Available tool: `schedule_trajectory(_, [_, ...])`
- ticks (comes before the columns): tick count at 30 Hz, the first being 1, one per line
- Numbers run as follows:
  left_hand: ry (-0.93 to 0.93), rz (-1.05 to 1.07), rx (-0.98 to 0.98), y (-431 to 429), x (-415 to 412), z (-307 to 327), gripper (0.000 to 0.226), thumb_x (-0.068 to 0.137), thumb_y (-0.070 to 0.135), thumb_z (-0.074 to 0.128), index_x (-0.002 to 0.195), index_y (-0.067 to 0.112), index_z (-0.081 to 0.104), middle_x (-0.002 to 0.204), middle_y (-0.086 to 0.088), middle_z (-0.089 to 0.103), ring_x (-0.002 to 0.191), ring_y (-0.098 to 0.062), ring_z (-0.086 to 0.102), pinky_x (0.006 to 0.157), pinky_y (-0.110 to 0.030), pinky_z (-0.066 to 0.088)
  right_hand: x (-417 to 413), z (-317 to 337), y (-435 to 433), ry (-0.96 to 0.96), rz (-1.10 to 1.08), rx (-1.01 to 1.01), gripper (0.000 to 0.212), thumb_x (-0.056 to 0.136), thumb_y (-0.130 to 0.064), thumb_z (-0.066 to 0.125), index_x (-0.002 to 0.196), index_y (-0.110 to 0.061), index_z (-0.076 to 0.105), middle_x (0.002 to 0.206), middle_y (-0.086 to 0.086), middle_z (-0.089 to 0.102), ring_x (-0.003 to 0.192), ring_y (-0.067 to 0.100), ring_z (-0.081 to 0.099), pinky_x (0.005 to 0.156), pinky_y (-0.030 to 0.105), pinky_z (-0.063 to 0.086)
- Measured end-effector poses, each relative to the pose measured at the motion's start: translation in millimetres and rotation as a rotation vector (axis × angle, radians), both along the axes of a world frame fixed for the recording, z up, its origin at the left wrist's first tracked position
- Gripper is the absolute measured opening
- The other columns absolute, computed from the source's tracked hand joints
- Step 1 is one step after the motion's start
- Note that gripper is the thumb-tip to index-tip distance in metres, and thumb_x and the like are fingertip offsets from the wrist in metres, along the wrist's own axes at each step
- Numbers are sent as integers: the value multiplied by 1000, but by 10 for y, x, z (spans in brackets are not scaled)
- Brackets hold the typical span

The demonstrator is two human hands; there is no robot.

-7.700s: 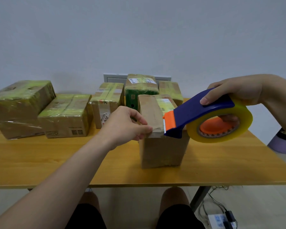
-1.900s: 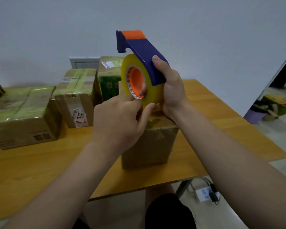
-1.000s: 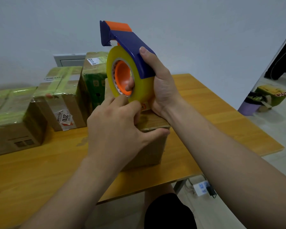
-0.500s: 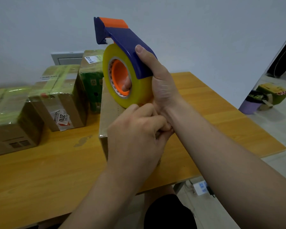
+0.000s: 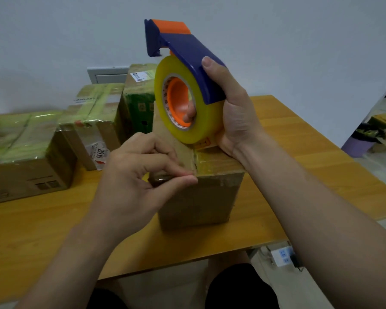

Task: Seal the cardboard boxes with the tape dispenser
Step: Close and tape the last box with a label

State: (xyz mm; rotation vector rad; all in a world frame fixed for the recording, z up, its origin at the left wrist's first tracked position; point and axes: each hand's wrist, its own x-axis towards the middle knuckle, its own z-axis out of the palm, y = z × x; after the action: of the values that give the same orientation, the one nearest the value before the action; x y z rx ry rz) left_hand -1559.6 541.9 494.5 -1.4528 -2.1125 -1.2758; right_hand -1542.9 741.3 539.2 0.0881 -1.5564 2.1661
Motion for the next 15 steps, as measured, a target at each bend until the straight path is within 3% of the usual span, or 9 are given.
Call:
schedule_trajectory(2, [8,-7,23,-25,-14,-60,19,85,40,80,83,21,81,98,5,64,99,-18,60,78,-28,50,-13,0,-13,15,1,-7,24,97,-31,62,99,-13,79,99,23,70,84,37,66,79,46,57])
schedule_trajectory(5, [-95,-65,93,-42,-79,-150,12,82,36,81,86,24,80,109,-4,64,112,-22,60,88,-34,54,-14,-10,-2,17,-14,-16,31,97,-31,61,117,-9,70,105,15,74,90,29,70,83,44,58])
schedule_trajectory(8, [-219,-115,178,-107,-192,-266,9,80,32,83,87,26,81,117,-9,66,127,-26,58,101,-49,51,-13,-7,-14,22,-6,-4,29,97,-32,60,113,-11,72,102,16,73,90,31,69,85,47,57])
schedule_trajectory(11, [-363,-227,287,-177,-266,-385,12,84,30,83,93,22,83,118,-4,72,135,-29,56,109,-45,49,14,11,-36,16,-9,0,32,98,-32,59,115,-8,71,93,14,73,75,24,70,73,39,60])
schedule_trajectory(13, [-549,-283,381,-232,-282,-445,12,85,34,83,95,26,84,115,-3,76,136,-31,57,109,-41,51,22,21,-46,3,-23,-2,42,99,-32,58,127,-2,64,92,11,73,69,17,70,66,33,57])
schedule_trajectory(15, [-667,-226,444,-289,-297,-501,16,81,43,85,91,29,84,112,-6,77,127,-33,63,101,-45,56,22,28,-55,-3,-31,-11,48,97,-33,59,133,-1,60,97,11,73,74,17,71,68,34,58])
